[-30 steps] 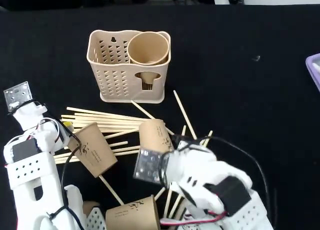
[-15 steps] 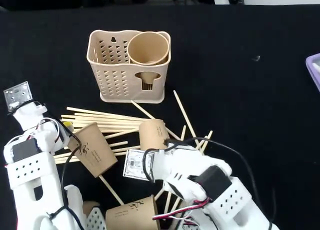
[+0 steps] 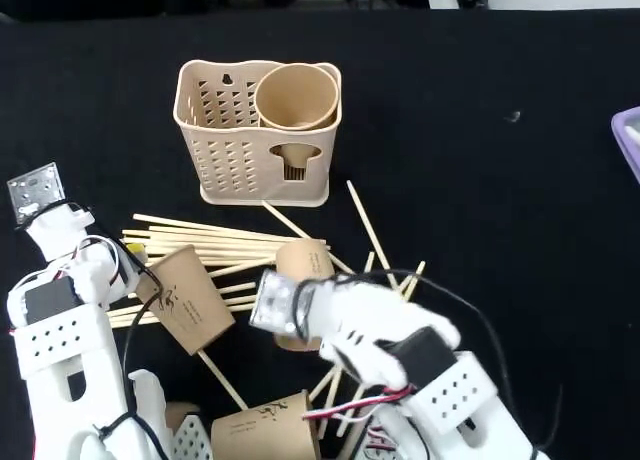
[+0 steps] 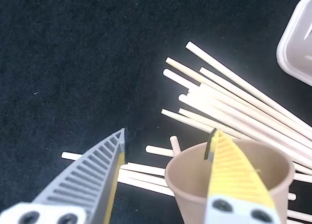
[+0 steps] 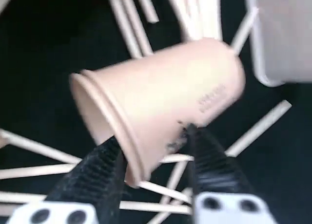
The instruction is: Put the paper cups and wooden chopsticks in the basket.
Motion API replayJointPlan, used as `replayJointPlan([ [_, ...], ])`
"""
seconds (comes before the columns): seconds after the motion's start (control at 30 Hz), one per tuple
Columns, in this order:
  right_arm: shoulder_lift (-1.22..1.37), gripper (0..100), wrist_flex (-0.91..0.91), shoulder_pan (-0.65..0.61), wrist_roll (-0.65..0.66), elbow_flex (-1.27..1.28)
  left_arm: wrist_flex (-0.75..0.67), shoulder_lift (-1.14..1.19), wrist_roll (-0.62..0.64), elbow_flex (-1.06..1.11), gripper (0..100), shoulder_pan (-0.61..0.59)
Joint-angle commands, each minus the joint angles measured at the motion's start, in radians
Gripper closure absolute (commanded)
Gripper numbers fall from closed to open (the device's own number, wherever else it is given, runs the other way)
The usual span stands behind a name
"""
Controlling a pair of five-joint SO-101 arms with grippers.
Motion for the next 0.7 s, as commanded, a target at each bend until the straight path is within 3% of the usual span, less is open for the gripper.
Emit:
replayJointPlan([
  [0.0,0.008,98.8,0.009,0.106,-0.015,-0.157,-0.014,-0.018,0.002,-0.010,72,-0.007],
  [0.27,0.021,98.8,0.249,0.133,-0.091,-0.538,-0.014,-0.018,0.002,-0.010,72,-0.007],
  [0.43,0.056,98.8,0.238,0.137,-0.175,-0.777,-0.014,-0.018,0.002,-0.010,72,-0.007],
  [0.67,0.369,98.8,0.152,0.141,-0.370,-1.099,-0.014,-0.017,0.002,-0.005,72,0.001],
])
